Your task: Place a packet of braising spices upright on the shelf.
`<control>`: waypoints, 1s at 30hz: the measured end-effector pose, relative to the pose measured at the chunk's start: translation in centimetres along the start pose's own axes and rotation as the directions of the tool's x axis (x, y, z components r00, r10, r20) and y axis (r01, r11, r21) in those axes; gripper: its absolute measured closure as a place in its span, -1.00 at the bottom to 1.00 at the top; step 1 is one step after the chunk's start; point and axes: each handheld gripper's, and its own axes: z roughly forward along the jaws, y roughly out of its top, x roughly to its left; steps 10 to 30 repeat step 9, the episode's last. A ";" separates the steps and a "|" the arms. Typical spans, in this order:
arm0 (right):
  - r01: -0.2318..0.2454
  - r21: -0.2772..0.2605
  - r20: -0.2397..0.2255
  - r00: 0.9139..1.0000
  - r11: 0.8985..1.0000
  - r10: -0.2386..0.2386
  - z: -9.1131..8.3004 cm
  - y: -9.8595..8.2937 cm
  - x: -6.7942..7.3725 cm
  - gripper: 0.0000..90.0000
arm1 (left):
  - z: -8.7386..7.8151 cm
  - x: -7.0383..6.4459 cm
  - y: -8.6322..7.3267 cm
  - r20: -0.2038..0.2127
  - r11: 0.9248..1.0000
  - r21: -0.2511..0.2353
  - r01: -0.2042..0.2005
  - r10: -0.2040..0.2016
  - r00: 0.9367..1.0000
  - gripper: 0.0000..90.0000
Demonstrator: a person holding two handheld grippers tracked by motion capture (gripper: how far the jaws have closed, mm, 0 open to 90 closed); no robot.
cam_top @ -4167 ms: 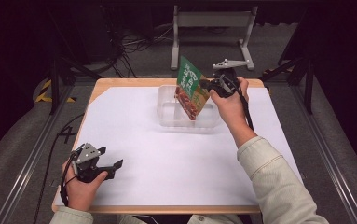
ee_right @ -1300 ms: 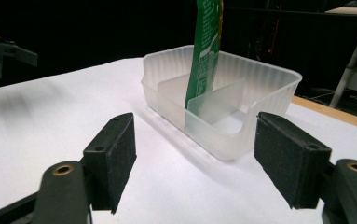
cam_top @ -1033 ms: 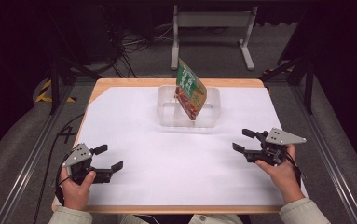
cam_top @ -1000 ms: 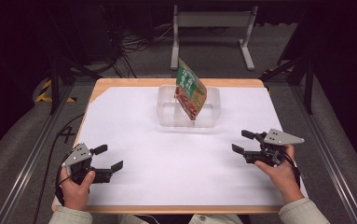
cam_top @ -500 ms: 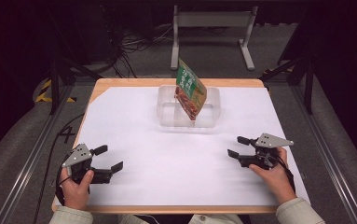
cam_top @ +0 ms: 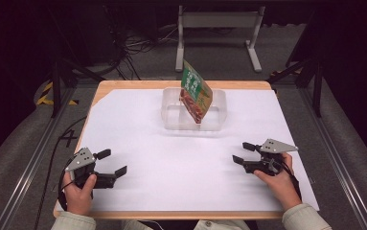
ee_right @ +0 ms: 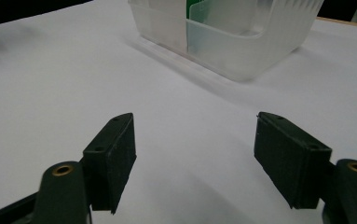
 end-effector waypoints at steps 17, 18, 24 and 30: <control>-0.002 -0.007 0.003 1.000 1.000 0.002 -0.1 0.1 0.1 -0.34 | 0.0 0.1 0.0 -0.011 1.000 0.000 -0.002 0.002 1.000 -0.87; -0.002 -0.007 0.003 1.000 1.000 0.002 -0.1 0.1 0.1 -0.34 | 0.0 0.1 0.0 -0.011 1.000 0.000 -0.002 0.002 1.000 -0.87; -0.002 -0.007 0.003 1.000 1.000 0.002 -0.1 0.1 0.1 -0.34 | 0.0 0.1 0.0 -0.011 1.000 0.000 -0.002 0.002 1.000 -0.87; -0.002 -0.007 0.003 1.000 1.000 0.002 -0.1 0.1 0.1 -0.34 | 0.0 0.1 0.0 -0.011 1.000 0.000 -0.002 0.002 1.000 -0.87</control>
